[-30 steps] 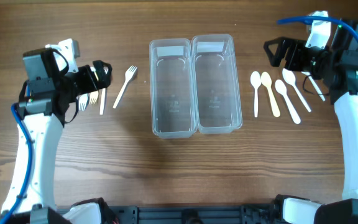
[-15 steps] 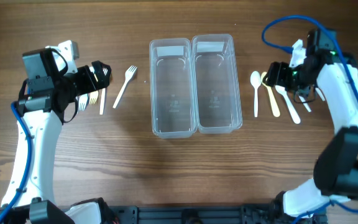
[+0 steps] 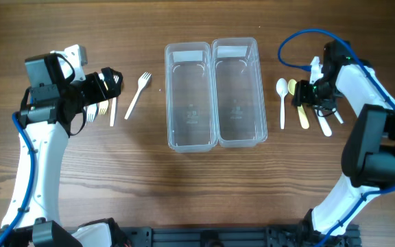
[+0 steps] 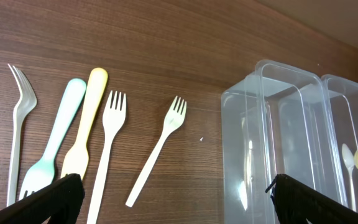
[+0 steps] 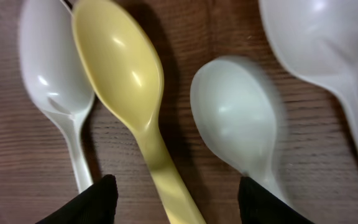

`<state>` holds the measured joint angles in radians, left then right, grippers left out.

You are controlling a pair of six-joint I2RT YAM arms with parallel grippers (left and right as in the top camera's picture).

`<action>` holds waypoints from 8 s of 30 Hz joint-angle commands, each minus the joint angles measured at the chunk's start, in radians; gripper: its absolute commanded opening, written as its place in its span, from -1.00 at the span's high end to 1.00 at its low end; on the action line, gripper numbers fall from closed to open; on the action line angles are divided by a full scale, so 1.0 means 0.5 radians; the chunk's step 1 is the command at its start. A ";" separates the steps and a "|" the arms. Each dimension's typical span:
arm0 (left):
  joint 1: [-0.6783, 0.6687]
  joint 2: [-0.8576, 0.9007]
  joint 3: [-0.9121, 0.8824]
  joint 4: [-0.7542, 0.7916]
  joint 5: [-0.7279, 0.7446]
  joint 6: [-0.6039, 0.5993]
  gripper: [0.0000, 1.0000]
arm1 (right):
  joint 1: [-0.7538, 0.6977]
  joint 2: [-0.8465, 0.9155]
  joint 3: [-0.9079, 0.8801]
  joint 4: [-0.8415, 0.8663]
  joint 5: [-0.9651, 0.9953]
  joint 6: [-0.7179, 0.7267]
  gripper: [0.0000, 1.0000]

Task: Pack container
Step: 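Lower the right gripper onto the yellow spoon and grasp it, then carry the yellow spoon into the right container and release, then grasp a white spoon with the right gripper, then place the white spoon into the right container and release, then grasp another white spoon with the right gripper, then drop the white spoon into the right container, then grasp a white spoon with the right gripper, then place the white spoon into the right container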

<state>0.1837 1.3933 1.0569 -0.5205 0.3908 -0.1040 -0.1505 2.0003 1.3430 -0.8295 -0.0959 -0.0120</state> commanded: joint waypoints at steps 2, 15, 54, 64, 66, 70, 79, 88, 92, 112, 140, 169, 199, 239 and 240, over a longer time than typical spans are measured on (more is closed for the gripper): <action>0.008 0.004 0.039 -0.003 0.010 -0.019 -0.99 | 0.047 0.059 -0.017 -0.003 0.013 -0.028 -0.08; 0.008 0.004 0.039 -0.002 0.010 -0.019 -0.99 | 0.080 0.109 -0.009 -0.069 0.163 0.076 0.92; 0.008 0.004 0.039 -0.001 0.009 -0.018 -1.00 | 0.543 -0.679 0.461 -0.046 0.465 0.461 -0.02; 0.008 0.004 0.039 0.001 0.009 -0.018 -1.00 | 0.319 -0.050 0.215 -0.190 0.055 0.497 -0.10; 0.008 0.004 0.039 -0.001 0.010 -0.019 -0.99 | 0.319 0.063 0.215 -0.182 0.055 0.494 -0.10; 0.008 0.004 0.039 -0.001 0.010 -0.019 -1.00 | 0.327 0.212 0.215 -0.182 0.054 0.411 0.06; 0.008 0.004 0.039 0.001 0.010 -0.018 -1.00 | 0.344 0.288 0.179 -0.192 0.063 0.391 0.72; 0.009 0.004 0.039 0.060 0.010 -0.019 -0.99 | 0.342 0.081 0.431 -0.261 0.318 0.336 0.88; 0.008 0.004 0.039 0.066 0.010 -0.019 -1.00 | 0.377 -0.320 0.709 -0.264 0.025 0.338 0.91; 0.008 0.004 0.039 0.066 0.010 -0.019 -0.99 | 0.787 -0.541 0.639 0.103 -0.047 -0.063 -0.52; 0.008 0.004 0.039 0.005 0.010 -0.018 -1.00 | -0.217 0.156 0.071 -0.143 0.080 -0.541 -0.25; 0.009 0.004 0.039 0.014 0.002 -0.018 -0.99 | 0.674 -0.462 0.635 -0.211 -0.290 0.030 0.91; 0.008 0.004 0.039 0.000 0.002 -0.018 -1.00 | -0.373 0.204 0.542 -0.141 -0.052 -0.650 -0.53; 0.008 0.004 0.039 -0.001 0.003 -0.019 -0.99 | 0.475 -0.561 0.507 -0.087 -0.660 -0.060 0.91; 0.008 0.004 0.039 -0.001 0.003 -0.019 -1.00 | 0.568 -0.512 0.430 -0.067 -0.571 -0.033 0.91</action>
<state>0.1837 1.3933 1.0584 -0.5209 0.3904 -0.1040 0.0189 1.6733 1.6421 -0.8711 -0.4267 -0.0662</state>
